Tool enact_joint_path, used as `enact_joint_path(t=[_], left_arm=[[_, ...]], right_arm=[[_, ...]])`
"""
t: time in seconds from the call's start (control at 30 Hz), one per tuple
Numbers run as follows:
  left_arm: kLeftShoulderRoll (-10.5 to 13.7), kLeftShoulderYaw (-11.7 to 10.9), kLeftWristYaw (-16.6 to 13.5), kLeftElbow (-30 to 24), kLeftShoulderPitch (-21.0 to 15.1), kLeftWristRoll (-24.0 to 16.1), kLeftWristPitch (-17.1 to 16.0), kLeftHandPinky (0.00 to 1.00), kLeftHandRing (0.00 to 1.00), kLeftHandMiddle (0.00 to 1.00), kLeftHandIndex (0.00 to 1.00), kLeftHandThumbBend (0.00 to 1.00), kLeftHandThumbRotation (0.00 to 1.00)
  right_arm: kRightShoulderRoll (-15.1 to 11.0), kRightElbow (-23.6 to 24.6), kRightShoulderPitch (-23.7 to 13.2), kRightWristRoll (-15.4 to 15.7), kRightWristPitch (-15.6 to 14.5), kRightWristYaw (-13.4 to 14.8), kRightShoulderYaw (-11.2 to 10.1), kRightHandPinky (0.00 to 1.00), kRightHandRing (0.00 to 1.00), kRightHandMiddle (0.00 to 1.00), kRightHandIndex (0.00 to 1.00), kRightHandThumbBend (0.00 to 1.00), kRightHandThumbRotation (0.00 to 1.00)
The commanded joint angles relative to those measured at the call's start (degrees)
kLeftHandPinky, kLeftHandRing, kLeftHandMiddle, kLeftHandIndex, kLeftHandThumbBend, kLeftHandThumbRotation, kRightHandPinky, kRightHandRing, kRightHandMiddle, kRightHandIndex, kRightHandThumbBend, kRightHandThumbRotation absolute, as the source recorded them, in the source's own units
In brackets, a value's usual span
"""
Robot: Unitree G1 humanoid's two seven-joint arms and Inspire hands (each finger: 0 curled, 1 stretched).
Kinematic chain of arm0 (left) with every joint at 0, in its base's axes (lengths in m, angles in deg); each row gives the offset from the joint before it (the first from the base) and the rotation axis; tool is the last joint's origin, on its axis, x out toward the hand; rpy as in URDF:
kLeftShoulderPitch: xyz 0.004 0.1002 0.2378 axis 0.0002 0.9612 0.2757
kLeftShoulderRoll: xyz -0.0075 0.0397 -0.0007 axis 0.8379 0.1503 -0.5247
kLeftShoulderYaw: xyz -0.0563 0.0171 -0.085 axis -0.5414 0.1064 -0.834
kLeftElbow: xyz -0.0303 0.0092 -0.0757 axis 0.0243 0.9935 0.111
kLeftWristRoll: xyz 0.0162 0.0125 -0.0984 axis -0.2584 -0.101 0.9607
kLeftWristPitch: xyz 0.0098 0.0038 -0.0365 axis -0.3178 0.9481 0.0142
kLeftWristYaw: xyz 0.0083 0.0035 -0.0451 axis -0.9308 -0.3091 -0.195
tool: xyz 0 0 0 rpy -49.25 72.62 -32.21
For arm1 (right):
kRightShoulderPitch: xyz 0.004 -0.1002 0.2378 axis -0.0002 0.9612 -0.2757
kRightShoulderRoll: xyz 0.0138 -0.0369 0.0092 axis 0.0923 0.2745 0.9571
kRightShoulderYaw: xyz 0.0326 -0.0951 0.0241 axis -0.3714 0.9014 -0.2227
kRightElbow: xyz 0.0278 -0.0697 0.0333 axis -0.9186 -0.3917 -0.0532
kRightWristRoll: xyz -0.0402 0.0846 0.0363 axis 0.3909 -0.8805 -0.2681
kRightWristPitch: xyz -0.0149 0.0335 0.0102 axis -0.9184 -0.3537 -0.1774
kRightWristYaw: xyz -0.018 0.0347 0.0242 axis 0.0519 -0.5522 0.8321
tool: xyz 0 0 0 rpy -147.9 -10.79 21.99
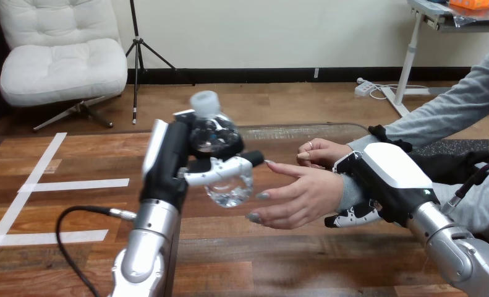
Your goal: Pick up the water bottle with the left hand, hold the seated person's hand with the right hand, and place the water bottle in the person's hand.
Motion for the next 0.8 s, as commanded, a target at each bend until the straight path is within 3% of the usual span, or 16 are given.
enact_joint_path(t=[0.0,0.77], left_arm=[[-0.9,0.8,0.0,1.1,-5.9,0.0,-0.7,0.25,0.30,0.34,0.35,0.71,0.00],[-4.0,2.5,1.9,5.8,-9.2,0.5,-0.9,0.25,0.30,0.34,0.35,0.73,0.00]], right_arm=[[0.3,3.3,-5.4,-2.1,1.3,1.0,-1.6,0.14,0.18,0.24,0.26,0.76,0.00],[0.5,3.6,-5.3,-1.8,1.0,1.0,-1.6,0.14,0.18,0.24,0.25,0.75,0.00]])
